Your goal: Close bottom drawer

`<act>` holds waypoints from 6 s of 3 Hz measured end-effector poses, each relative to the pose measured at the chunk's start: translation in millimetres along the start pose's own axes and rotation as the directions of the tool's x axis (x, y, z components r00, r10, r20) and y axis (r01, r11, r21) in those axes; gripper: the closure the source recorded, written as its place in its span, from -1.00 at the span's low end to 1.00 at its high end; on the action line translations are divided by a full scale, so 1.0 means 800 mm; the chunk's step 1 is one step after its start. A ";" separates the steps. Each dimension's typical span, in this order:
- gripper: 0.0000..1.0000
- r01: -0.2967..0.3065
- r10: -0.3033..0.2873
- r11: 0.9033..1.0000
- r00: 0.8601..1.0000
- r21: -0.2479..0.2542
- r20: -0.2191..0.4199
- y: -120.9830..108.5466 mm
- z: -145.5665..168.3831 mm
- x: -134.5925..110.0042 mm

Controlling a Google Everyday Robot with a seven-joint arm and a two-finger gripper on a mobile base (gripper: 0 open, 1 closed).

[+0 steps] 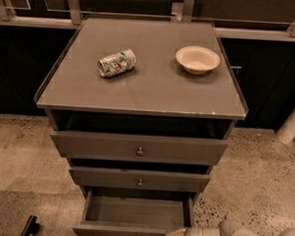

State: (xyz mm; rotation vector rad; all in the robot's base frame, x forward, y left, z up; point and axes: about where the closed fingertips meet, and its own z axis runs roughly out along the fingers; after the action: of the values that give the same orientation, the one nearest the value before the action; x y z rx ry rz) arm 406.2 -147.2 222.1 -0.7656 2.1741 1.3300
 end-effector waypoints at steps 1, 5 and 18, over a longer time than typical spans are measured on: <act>1.00 -0.004 0.004 1.000 1.000 0.018 -0.019 -0.016 0.025 0.009; 1.00 -0.004 0.009 0.995 0.999 0.102 -0.051 -0.045 0.048 0.004; 1.00 0.077 -0.130 0.958 0.975 0.276 0.180 -0.183 -0.026 -0.129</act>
Offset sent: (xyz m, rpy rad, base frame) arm 0.0231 0.0183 -0.0398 -0.2023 0.0274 0.0107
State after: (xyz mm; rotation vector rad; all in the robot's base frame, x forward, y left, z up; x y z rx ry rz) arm 578.1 -198.6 204.4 -0.6062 2.0693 0.9881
